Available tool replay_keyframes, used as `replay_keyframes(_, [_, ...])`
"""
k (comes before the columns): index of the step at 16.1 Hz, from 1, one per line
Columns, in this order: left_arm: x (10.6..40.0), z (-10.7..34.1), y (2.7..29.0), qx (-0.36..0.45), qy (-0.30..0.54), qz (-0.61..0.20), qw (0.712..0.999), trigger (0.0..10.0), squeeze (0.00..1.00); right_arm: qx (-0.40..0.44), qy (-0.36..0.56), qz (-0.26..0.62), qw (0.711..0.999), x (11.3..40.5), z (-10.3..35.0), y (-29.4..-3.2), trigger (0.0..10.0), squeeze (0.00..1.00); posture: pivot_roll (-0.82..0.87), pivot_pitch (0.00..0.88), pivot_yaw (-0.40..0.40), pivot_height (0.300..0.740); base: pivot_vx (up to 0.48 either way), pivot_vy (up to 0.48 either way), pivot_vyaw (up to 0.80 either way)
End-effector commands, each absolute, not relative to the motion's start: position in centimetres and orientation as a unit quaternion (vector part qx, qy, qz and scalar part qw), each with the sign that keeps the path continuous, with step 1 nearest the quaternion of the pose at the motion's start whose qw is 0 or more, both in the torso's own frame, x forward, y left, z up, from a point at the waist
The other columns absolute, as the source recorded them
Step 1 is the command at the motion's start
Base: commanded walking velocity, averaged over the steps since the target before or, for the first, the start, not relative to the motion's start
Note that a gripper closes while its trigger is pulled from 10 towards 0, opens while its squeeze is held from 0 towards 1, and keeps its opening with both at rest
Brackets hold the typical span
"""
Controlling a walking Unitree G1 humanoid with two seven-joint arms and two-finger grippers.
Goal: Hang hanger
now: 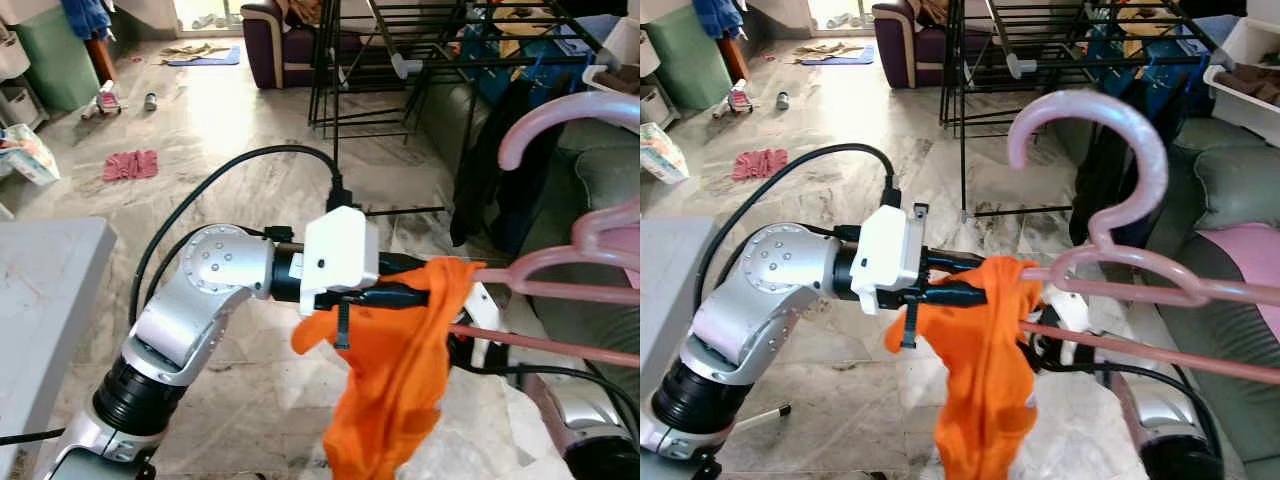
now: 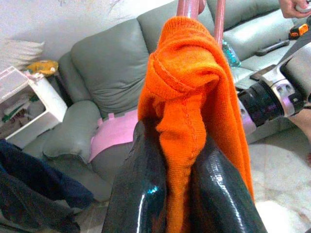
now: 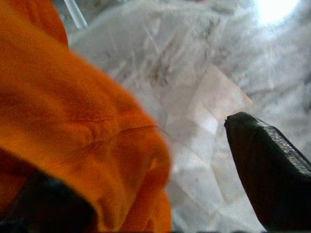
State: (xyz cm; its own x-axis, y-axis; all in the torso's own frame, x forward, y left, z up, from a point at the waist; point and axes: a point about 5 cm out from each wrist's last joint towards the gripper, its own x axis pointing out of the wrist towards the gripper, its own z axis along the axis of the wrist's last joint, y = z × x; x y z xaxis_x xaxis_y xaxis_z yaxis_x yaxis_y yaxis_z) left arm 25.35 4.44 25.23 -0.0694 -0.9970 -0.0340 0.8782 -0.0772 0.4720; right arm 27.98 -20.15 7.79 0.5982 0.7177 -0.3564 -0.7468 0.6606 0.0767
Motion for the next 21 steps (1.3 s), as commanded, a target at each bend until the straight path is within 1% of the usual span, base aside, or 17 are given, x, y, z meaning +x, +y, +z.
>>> replay_keyframes(1, [26.0,26.2,5.3,0.189,-0.183,-0.692,0.672,0.0,0.00,-0.042,0.199,0.390,0.898,27.3,7.5,-21.7,0.0,0.00,0.05,0.088,-0.039,0.740,0.000,0.000,0.00])
replay_keyframes(3, [27.0,26.3,6.3,0.185,-0.178,-0.673,0.694,0.0,0.00,-0.042,0.200,0.373,0.905,26.7,7.7,-23.2,0.0,0.00,0.04,0.089,-0.040,0.740,0.000,0.000,0.00])
replay_keyframes(4, [28.0,25.7,7.7,0.185,-0.161,-0.655,0.715,0.0,0.00,-0.045,0.177,0.365,0.913,26.5,8.7,-24.3,0.0,0.00,0.03,0.093,-0.036,0.740,0.000,0.000,0.00])
replay_keyframes(6, [29.3,24.3,9.4,0.194,-0.135,-0.627,0.742,0.0,0.00,-0.038,0.153,0.356,0.921,26.6,10.0,-25.1,0.0,0.00,0.02,0.097,-0.033,0.740,0.000,0.000,0.00])
replay_keyframes(7, [30.7,22.5,11.4,0.188,-0.100,-0.598,0.772,0.0,0.00,-0.035,0.132,0.354,0.925,26.8,11.3,-25.5,0.0,0.00,0.02,0.098,-0.030,0.740,0.000,0.000,0.00])
replay_keyframes(9, [32.0,21.0,13.9,0.197,-0.066,-0.562,0.801,0.0,0.00,-0.029,0.106,0.353,0.929,27.1,12.8,-25.5,0.0,0.00,0.00,0.100,-0.026,0.740,0.000,0.000,0.00])
replay_keyframes(11, [32.8,19.8,16.1,0.177,-0.031,-0.531,0.828,0.0,0.00,-0.033,0.075,0.332,0.940,27.7,14.2,-25.7,0.0,0.00,0.00,0.101,-0.025,0.740,0.000,0.000,0.00])
replay_keyframes(13, [32.8,18.9,17.0,0.166,-0.017,-0.526,0.834,0.0,0.00,-0.036,0.051,0.296,0.953,28.3,14.9,-26.1,0.0,0.00,0.00,0.102,-0.026,0.740,0.000,0.000,0.00])
replay_keyframes(14, [32.9,18.4,17.8,0.155,-0.011,-0.514,0.844,0.0,0.00,-0.033,0.036,0.257,0.965,28.8,15.3,-26.6,0.0,0.00,0.00,0.104,-0.028,0.740,0.000,0.000,0.00])
replay_keyframes(16, [33.0,18.4,18.3,0.135,-0.013,-0.505,0.852,0.0,0.00,-0.043,0.029,0.211,0.976,29.5,15.3,-27.2,0.0,0.00,0.00,0.105,-0.030,0.740,0.000,0.000,0.00])
replay_keyframes(17, [33.1,18.6,18.3,0.123,-0.018,-0.502,0.856,0.0,0.00,-0.024,0.024,0.216,0.976,29.6,15.4,-26.9,0.0,0.00,0.00,0.104,-0.032,0.740,0.000,0.000,0.00])
replay_keyframes(19, [32.8,19.1,17.4,0.137,-0.026,-0.526,0.839,0.0,0.00,-0.015,0.028,0.248,0.968,29.7,15.0,-25.4,0.0,0.00,0.01,0.102,-0.034,0.740,0.000,0.000,0.00])
replay_keyframes(20, [32.6,19.5,16.6,0.131,-0.033,-0.543,0.829,0.0,0.00,0.003,0.033,0.269,0.963,29.7,14.8,-24.3,9.1,0.00,0.01,0.100,-0.034,0.740,0.000,0.000,0.00])
replay_keyframes(21, [32.4,20.0,15.5,0.124,-0.040,-0.565,0.815,0.0,0.00,0.017,0.051,0.296,0.954,29.5,14.0,-23.2,10.0,0.00,0.01,0.097,-0.033,0.740,0.000,0.000,0.00])
